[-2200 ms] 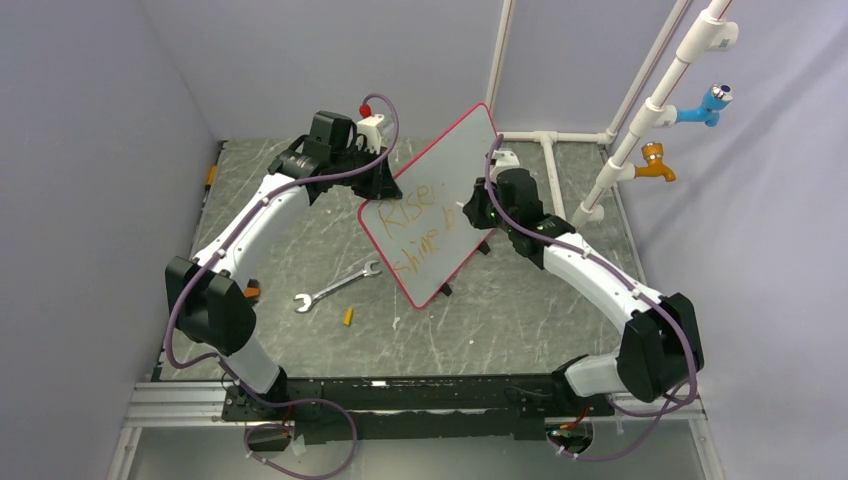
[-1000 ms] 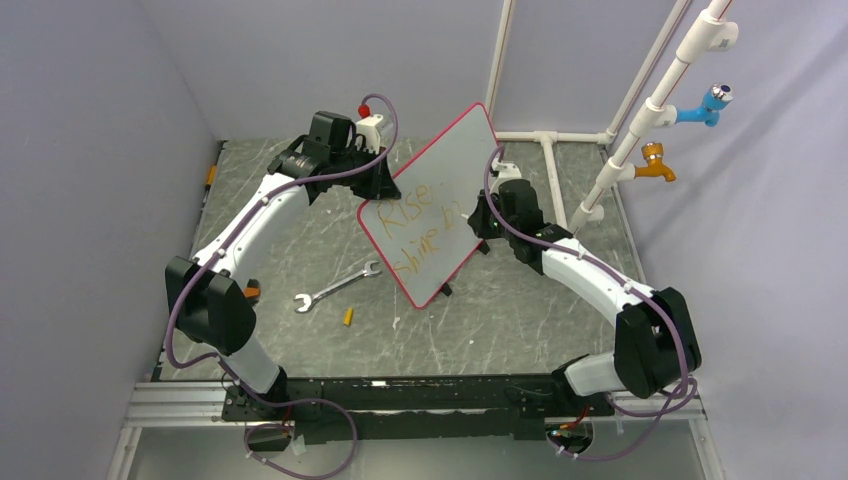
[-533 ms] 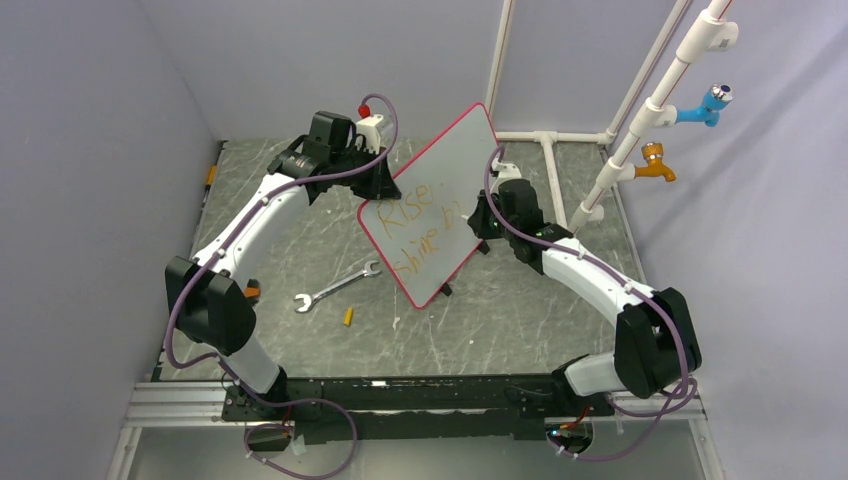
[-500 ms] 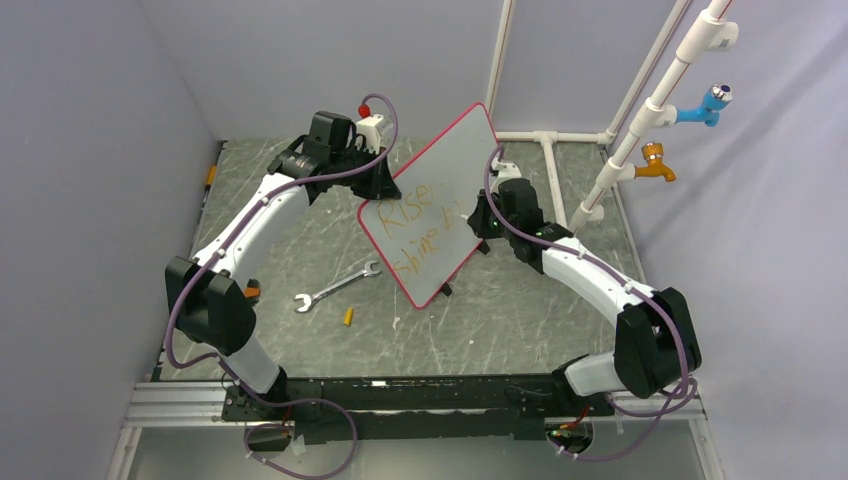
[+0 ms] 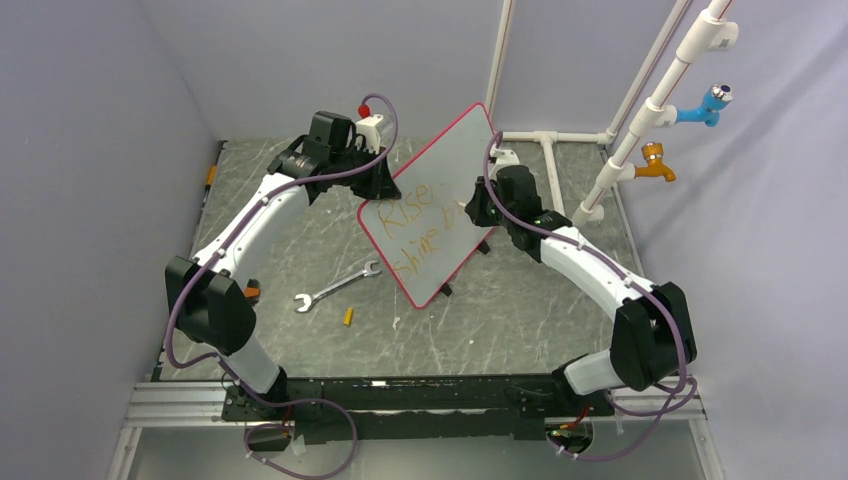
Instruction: Write a sentence on the whiteboard
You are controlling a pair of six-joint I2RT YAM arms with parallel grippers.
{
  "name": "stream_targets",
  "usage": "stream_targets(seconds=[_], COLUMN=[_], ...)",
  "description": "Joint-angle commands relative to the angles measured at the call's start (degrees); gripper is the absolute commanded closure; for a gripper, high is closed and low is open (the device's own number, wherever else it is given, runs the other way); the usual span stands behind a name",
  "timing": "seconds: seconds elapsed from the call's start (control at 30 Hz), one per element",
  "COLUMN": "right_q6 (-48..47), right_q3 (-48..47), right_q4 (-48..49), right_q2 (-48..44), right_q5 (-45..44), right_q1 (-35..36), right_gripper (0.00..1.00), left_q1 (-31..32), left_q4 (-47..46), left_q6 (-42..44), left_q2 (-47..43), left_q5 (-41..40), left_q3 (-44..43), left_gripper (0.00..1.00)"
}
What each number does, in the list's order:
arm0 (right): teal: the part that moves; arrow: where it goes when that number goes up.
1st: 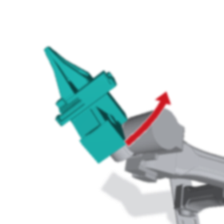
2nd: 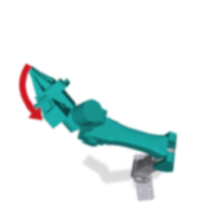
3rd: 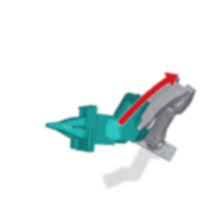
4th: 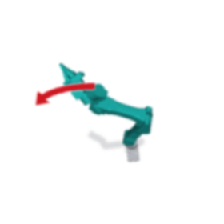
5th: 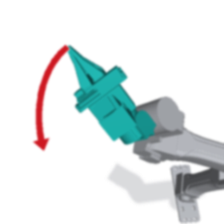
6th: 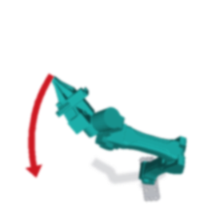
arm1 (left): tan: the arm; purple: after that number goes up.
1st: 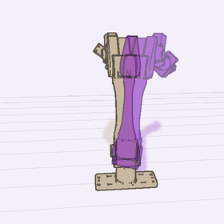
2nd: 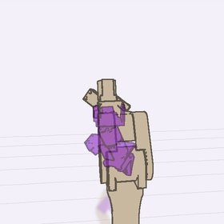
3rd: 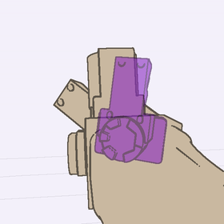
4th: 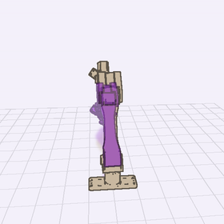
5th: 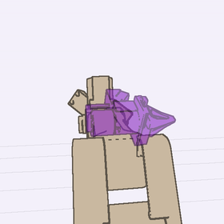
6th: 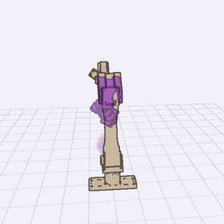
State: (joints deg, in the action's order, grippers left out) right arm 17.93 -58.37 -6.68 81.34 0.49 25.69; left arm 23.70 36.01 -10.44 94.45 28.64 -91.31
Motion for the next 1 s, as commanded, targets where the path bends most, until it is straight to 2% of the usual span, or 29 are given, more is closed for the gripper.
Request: stream_targets(seconds=[0.0, 0.53, 0.77, 0.97], right_q6=[-0.51, -1.30, -1.71, -1.39], right_q3=[-3.47, -5.26, -4.70, -3.70], right_q4=[3.22, 2.30, 0.57, -0.13], right_q2=[1.55, 1.86, -2.84, -6.42], right_q5=[1.45, -0.31, -1.96, -2.48], right_q1=[0.55, 0.01, 0.02, 0.06], right_gripper=[1.00, 1.00, 1.00, 1.00], left_q1=[1.11, 1.16, 0.00, -3.26], left_q4=[8.16, 8.53, 11.72, 14.01], left_q6=[9.14, 9.34, 9.73, 11.51], left_q2=[2.62, 2.93, 3.70, 3.54], left_q5=[-10.71, -11.50, -14.48, -12.49], left_q3=[2.71, 2.56, 1.77, 1.89], left_gripper=[1.00, 1.00, 1.00, 1.00])
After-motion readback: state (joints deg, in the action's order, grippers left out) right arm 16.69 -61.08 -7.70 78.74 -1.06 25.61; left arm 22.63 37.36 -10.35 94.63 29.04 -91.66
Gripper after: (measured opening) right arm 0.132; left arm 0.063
